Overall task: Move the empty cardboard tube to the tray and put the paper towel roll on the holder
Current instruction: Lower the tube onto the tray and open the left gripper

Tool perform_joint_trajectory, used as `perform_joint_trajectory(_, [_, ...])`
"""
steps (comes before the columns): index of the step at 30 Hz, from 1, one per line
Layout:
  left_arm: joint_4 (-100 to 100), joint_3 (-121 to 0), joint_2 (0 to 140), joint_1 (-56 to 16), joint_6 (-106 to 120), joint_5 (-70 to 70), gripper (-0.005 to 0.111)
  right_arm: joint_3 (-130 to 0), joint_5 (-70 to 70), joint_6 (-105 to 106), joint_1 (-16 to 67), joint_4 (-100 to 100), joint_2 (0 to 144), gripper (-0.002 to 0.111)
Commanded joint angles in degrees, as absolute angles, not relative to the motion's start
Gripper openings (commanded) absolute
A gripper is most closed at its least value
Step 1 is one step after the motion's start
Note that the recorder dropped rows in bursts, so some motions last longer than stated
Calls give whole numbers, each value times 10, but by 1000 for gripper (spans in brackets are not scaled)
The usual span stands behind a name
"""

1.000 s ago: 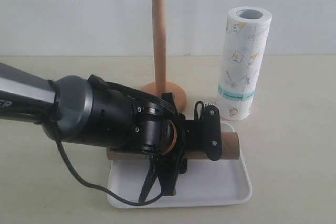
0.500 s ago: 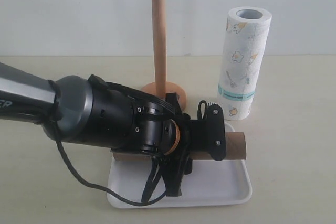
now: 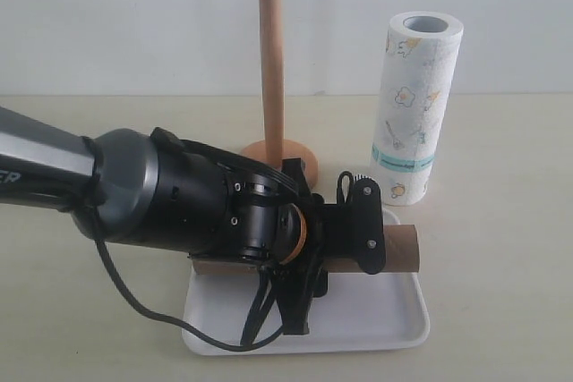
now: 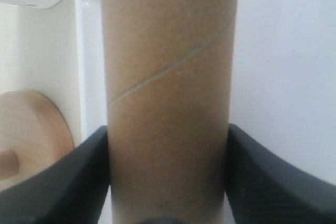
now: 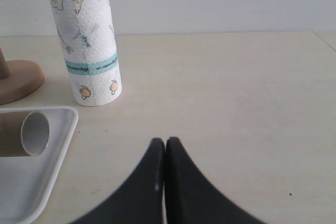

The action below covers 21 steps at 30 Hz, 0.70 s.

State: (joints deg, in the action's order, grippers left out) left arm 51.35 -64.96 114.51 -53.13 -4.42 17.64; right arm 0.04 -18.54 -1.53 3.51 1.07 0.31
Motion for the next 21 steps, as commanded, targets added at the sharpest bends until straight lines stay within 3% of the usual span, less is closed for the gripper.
perform_joint_trajectory(1, [507,-654,1145,-534,-49,181,49,0,-177,-13,33,10,0,0])
perform_joint_trajectory(6, [503,-654,1145,-534,-49,189,62,0,-177,-13,33,10,0,0])
perform_joint_trajectory(21, [503,-654,1144,-534,-49,197,62,0,-177,-13,33,10,0,0])
